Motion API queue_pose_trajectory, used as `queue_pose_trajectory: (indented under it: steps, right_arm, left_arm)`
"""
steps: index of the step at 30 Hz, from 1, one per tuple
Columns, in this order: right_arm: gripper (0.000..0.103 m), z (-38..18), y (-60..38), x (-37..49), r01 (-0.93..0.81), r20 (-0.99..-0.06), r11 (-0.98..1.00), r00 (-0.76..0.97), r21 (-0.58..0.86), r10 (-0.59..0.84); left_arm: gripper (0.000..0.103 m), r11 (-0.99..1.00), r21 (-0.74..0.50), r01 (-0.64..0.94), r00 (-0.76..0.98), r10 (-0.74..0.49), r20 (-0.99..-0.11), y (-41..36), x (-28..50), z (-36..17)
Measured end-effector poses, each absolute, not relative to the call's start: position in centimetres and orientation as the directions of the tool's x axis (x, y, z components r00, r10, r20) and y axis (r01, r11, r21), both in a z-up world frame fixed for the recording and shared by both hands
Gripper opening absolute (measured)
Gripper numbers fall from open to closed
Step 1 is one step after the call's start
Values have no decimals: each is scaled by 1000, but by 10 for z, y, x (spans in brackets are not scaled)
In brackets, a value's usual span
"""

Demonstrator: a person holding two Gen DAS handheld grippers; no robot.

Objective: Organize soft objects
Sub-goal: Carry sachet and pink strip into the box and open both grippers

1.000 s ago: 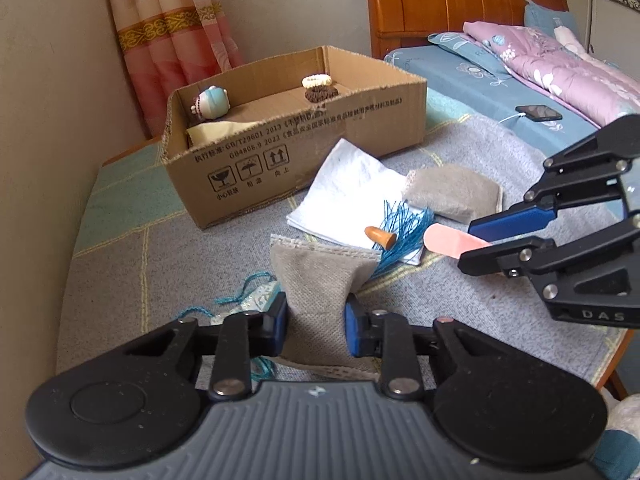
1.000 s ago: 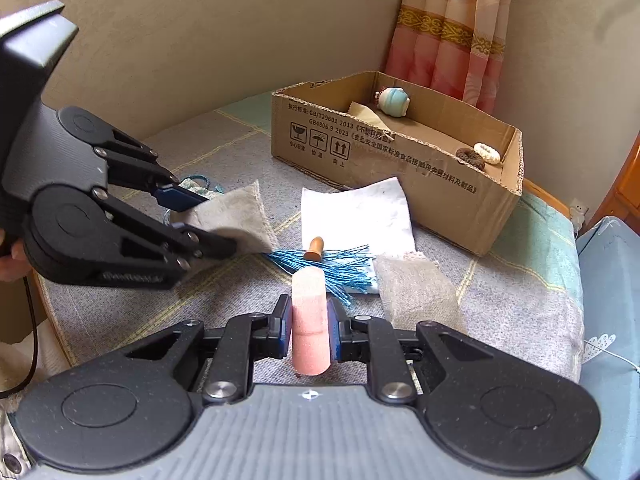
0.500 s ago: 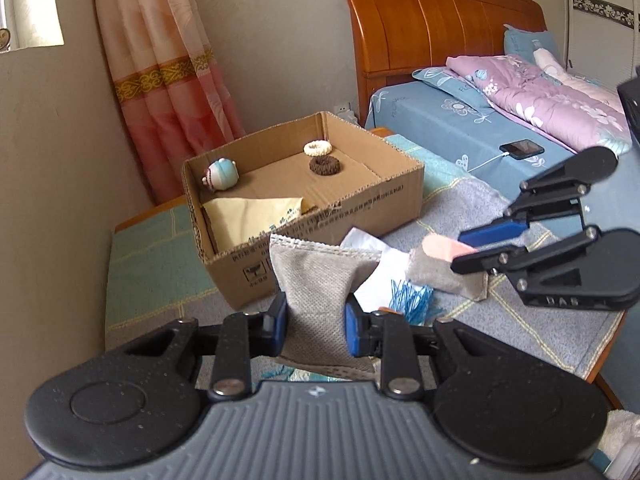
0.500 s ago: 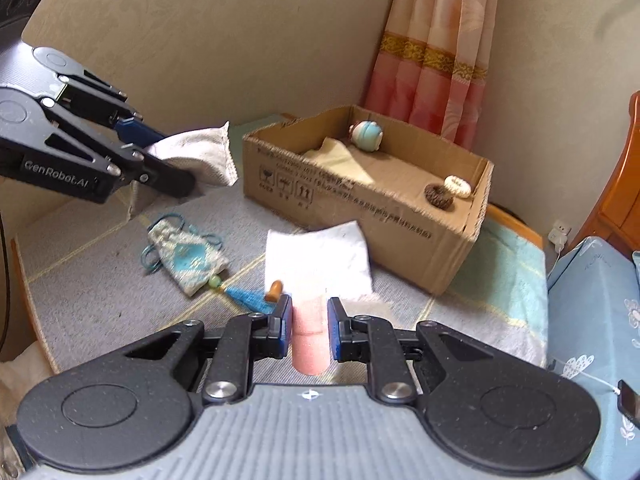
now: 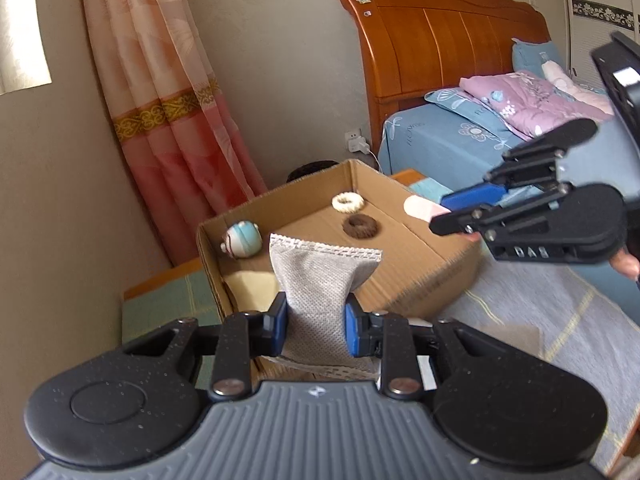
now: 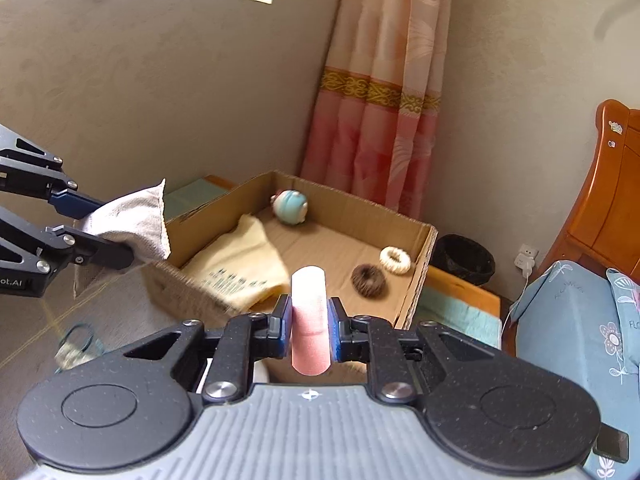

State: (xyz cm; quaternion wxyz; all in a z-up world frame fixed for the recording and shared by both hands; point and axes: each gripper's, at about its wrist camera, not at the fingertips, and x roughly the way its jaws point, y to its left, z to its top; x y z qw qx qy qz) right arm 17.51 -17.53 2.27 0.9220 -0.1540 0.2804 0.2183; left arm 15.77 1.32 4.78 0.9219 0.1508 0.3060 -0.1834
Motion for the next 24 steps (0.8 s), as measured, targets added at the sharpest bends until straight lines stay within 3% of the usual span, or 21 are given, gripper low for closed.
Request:
queue_pose_trajectory:
  steps: [7,9,11,15,17,24]
  right_arm:
    - [22,23,-178,207,-454,-584,877,759,-156,289]
    - [22,23,-180,212,-447,-588,881,758,-153,283]
    - [22,22,-182,216,-440,-593,885,757,-152,274]
    - [22,20,-183,221,-433,-602,889,753,-150,266]
    - [22,19,-183,224,-433,-604,889,751,-147,266]
    - [22,15,-175,243,-439,-621,891,733,-118,279]
  left_arm:
    - [30,895,129,426,716,-247,-653,-6,247,38]
    - [43,905,118,409,726,-244,-642,-12,265,33]
    - [69,919,115,376,741,-224,-633,-13,274,28]
    - [75,936,75,345,746,-224,-627,-3,262,26]
    - [88,940,68,333,750,-221,-623,5,249,30]
    - [96,953,109,283,771,-158,-617,21,172,37]
